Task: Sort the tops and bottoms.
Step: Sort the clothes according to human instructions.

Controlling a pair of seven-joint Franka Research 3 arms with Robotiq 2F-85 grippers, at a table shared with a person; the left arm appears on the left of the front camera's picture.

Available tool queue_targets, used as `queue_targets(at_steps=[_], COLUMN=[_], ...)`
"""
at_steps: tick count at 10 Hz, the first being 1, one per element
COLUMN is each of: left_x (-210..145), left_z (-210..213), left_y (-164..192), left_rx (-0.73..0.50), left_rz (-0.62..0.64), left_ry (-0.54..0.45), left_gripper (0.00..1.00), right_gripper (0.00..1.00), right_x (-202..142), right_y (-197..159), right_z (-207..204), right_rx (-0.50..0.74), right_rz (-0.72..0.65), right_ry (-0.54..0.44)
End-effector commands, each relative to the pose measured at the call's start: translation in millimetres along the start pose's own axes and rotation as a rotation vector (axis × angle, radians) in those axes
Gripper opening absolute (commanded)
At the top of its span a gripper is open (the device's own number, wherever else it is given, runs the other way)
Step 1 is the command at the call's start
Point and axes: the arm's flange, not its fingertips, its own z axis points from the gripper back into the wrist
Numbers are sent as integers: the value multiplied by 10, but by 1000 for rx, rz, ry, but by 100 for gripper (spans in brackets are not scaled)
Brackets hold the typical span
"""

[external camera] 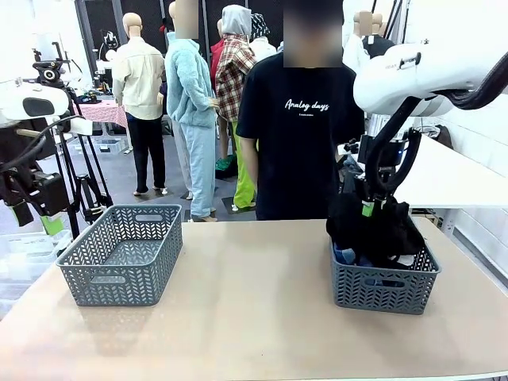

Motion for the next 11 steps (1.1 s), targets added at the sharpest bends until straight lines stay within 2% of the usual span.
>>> queue_targets(at_steps=[1,2,6,8,9,11], left_x=[-20,-20,-20,-20,-20,-20], left_z=[0,0,0,0,0,0], left_y=[14,14,14,14,14,14], left_rx=[8,8,8,8,8,8], left_rz=[-9,-9,-9,-9,-9,-9], left_ry=[-1,-1,-1,-1,-1,-1], left_gripper=[66,66,66,66,66,66], right_gripper=[86,100,100,100,100,100], right_x=[-89,-107,-223,-141,-182,-182], right_y=[67,79,100,12,82,82], right_z=[10,60,249,189,336,336], right_rx=[-64,-75,-122,-84,-85,-85], right_rz=[-38,-45,-83,-152,-71,-71], right_ry=[-40,-55,-111,-107,-105,-105])
